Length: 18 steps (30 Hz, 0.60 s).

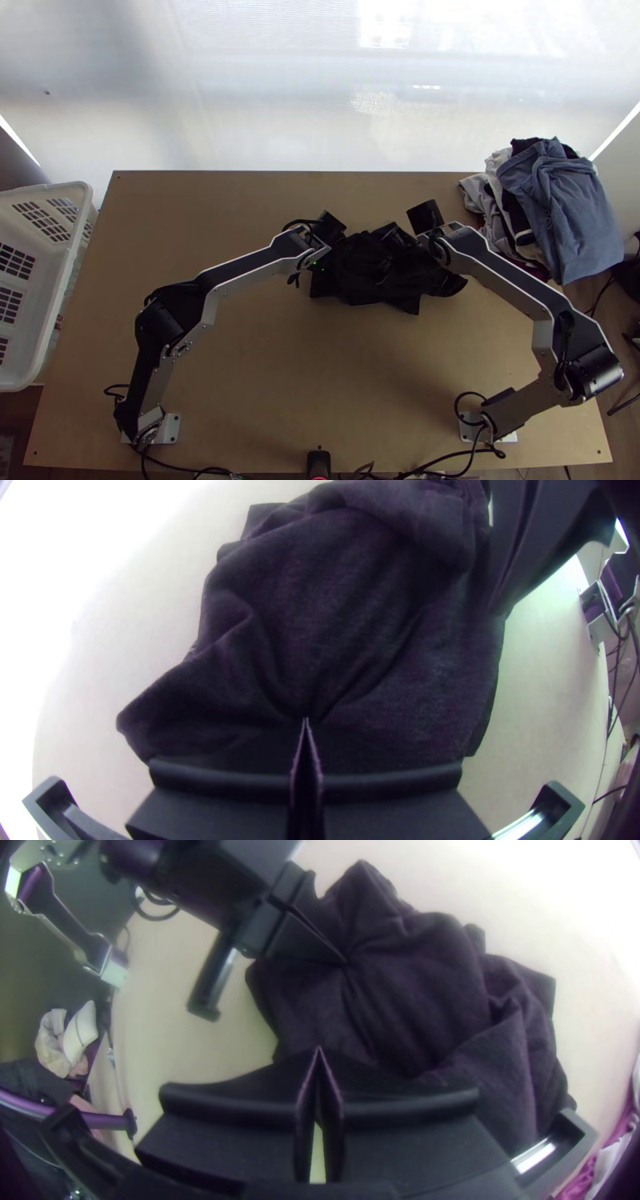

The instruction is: Fold the t-shirt

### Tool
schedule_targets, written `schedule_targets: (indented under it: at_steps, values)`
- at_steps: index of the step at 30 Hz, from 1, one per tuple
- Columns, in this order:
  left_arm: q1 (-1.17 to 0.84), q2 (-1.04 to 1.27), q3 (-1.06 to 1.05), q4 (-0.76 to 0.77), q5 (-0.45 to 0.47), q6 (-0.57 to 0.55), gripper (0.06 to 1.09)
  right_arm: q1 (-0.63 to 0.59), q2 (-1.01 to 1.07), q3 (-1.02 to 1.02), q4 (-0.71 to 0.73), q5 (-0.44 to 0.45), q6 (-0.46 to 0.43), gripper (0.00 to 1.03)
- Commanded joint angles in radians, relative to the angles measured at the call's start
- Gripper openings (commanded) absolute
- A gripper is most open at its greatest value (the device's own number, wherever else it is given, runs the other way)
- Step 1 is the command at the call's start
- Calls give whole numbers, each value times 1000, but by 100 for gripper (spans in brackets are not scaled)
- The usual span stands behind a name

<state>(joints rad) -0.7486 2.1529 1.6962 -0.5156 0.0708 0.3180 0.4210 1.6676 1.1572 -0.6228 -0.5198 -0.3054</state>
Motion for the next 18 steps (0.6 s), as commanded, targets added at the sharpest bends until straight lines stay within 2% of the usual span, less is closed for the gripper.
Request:
schedule_targets:
  at_steps: [1, 7, 18]
  values:
    - [2, -7, -9, 6, 0, -2, 9, -11, 138, -19, 112, 6, 15, 3]
    - [2, -14, -18, 5, -2, 0, 9, -99, 185, -44, 170, 20, 5, 3]
    - [8, -36, -56, 8, -2, 7, 9, -327, 141, -30, 143, 20, -89, 3]
